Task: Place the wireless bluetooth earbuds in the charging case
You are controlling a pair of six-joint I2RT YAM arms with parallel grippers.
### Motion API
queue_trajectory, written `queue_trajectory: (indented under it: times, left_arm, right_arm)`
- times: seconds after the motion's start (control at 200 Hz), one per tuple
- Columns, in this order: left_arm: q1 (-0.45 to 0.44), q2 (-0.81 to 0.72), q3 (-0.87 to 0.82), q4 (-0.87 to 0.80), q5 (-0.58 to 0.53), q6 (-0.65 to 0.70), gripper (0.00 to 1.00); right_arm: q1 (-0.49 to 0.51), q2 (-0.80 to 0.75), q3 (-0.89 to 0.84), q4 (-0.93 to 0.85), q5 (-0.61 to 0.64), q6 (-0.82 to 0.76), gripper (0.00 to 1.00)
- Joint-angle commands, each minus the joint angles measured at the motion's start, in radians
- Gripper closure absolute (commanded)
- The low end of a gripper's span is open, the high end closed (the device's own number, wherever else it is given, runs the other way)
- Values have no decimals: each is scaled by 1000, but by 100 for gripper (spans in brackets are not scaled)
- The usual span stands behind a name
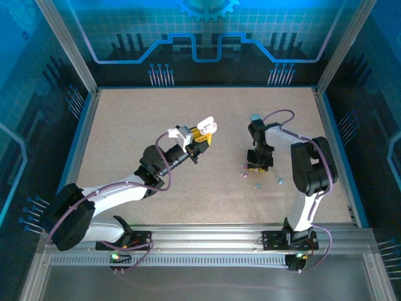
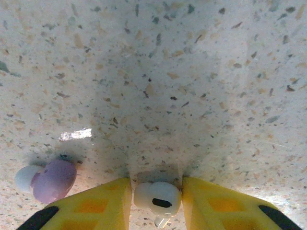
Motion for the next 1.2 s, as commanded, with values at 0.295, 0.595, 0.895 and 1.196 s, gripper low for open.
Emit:
queue_trajectory:
  times: [0.295,0.595,0.895,1.196]
  left_arm:
    - [8,-9,-5,34,15,-20,77]
    - [8,-3,-3,28,15,-19,76]
    - [8,35,20,10,34,-38,77]
    - [8,90,68,-14,105,-85,76]
  right_arm:
    - [-30,-13,-28,32,22,21,69]
    - [-28,-53,-31,35,29,-15,72]
    - [18,-348,-57,93,77,-43,73]
    - [172,-664,-25,262,140,-100,72]
